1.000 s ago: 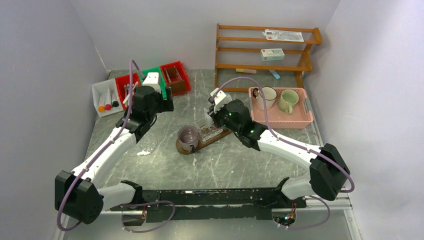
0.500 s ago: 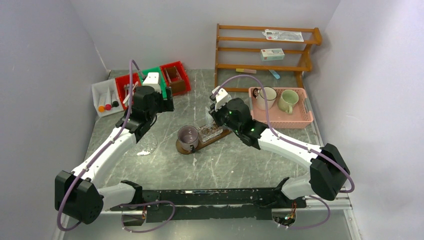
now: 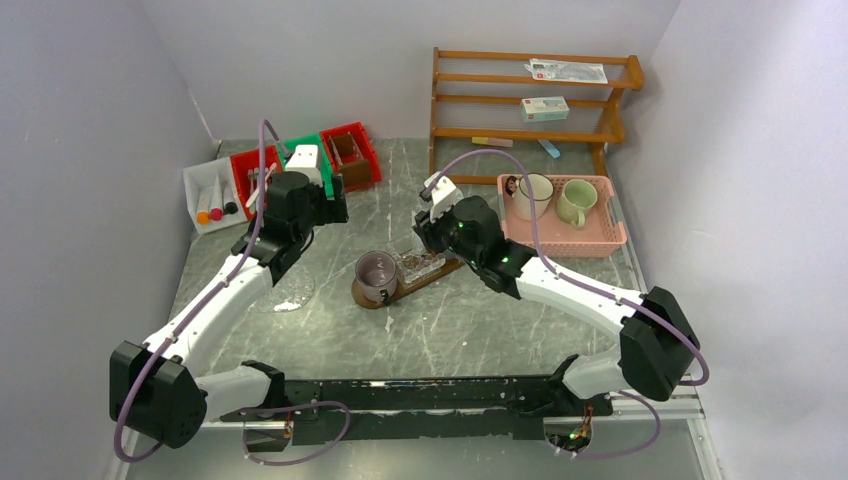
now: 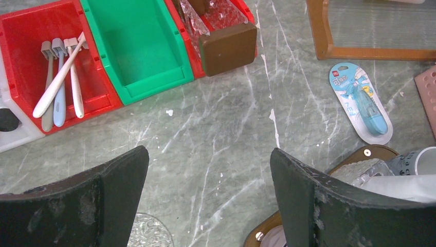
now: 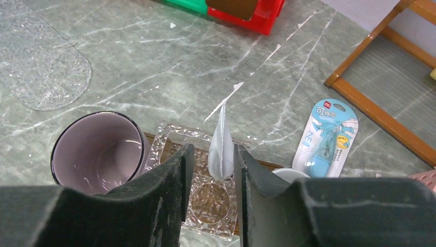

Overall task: Prepare toiletry sets of a toothbrush and toothpaste on the tray
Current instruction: Place the toothpaste in the toothpaste holder, then pick up the toothpaste from the storage box.

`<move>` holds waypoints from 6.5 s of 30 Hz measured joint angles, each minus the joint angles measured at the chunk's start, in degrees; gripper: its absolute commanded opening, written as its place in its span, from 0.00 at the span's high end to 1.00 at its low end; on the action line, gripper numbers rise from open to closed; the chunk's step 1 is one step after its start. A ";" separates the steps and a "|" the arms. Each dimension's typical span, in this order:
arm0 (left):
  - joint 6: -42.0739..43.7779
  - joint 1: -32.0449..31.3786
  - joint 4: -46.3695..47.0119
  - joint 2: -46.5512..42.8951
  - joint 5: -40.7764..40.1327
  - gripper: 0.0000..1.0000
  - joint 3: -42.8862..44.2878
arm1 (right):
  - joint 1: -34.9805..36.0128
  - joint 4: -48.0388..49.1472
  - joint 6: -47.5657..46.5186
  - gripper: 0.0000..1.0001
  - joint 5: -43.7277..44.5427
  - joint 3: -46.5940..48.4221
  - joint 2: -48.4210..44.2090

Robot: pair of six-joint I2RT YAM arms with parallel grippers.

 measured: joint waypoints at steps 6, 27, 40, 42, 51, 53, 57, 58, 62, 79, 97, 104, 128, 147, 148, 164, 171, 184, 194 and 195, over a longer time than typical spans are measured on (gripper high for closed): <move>0.00 0.00 0.02 0.00 0.00 0.07 0.00 | 0.00 0.31 0.37 0.45 2.25 -0.13 -0.24; -4.04 10.14 -4.87 10.05 -1.11 0.07 5.79 | -0.04 9.38 -2.47 0.15 15.93 -14.29 -21.79; -4.96 23.30 -10.67 18.51 -3.43 0.10 15.58 | -0.17 12.72 -2.10 0.12 19.06 -22.21 -29.42; -5.03 25.94 -11.06 21.03 -3.32 0.13 17.64 | -0.20 13.03 -1.84 0.12 19.58 -22.82 -30.80; -4.46 34.49 -14.84 35.71 -2.89 0.30 30.71 | -0.26 14.27 -1.75 0.12 22.53 -25.22 -33.99; -3.67 35.63 -15.78 38.97 -2.93 0.34 34.01 | -0.26 14.60 -1.75 0.12 22.93 -25.42 -34.03; -1.38 36.79 -17.62 44.52 -3.50 0.42 40.04 | -0.26 15.19 -1.79 0.11 23.12 -25.88 -34.03; -0.87 36.96 -18.08 45.70 -3.56 0.43 41.38 | -0.26 15.26 -1.81 0.11 23.15 -26.03 -33.97; 1.18 37.40 -19.67 50.01 -4.00 0.49 45.22 | -0.26 15.54 -2.03 0.11 23.41 -26.08 -33.86; 4.61 38.56 -23.23 60.13 -4.81 0.53 51.98 | -0.26 15.89 -2.69 0.11 23.56 -26.08 -32.22; 5.64 38.56 -23.61 60.39 -4.48 0.76 53.29 | -0.26 15.82 -3.30 0.11 23.08 -26.08 -31.56; 5.33 38.62 -25.14 54.16 -4.98 0.85 51.15 | -0.26 15.85 -3.30 0.12 22.49 -26.08 -31.56; -3.98 37.59 -9.53 17.99 28.55 0.86 19.47 | -0.28 9.16 -3.41 0.12 10.14 -20.57 -32.96; -3.19 15.37 7.78 -3.39 44.39 0.86 2.34 | -0.31 -0.81 2.93 0.11 -5.07 -3.74 -24.50; -2.97 14.62 9.20 -4.61 44.94 0.86 0.81 | -0.31 -0.96 3.69 0.11 -5.92 -2.71 -23.52; -1.53 6.82 20.76 -12.70 60.08 0.91 -7.72 | -4.90 0.15 0.76 0.11 -27.61 5.05 -14.67; -1.53 4.72 22.84 -13.60 65.64 0.91 -8.66 | -9.31 3.13 1.25 0.15 -39.67 6.21 -12.33; -0.83 2.56 23.61 -13.57 70.88 0.91 -8.66 | -9.35 3.65 1.05 0.33 -53.68 12.50 -5.18; 0.09 2.34 23.37 -13.57 72.72 0.91 -8.68 | -9.35 2.60 0.72 0.67 -58.84 13.62 -3.74; 0.46 2.27 23.15 -13.57 72.72 0.91 -8.68 | -9.35 2.64 0.74 0.72 -59.17 13.62 -3.74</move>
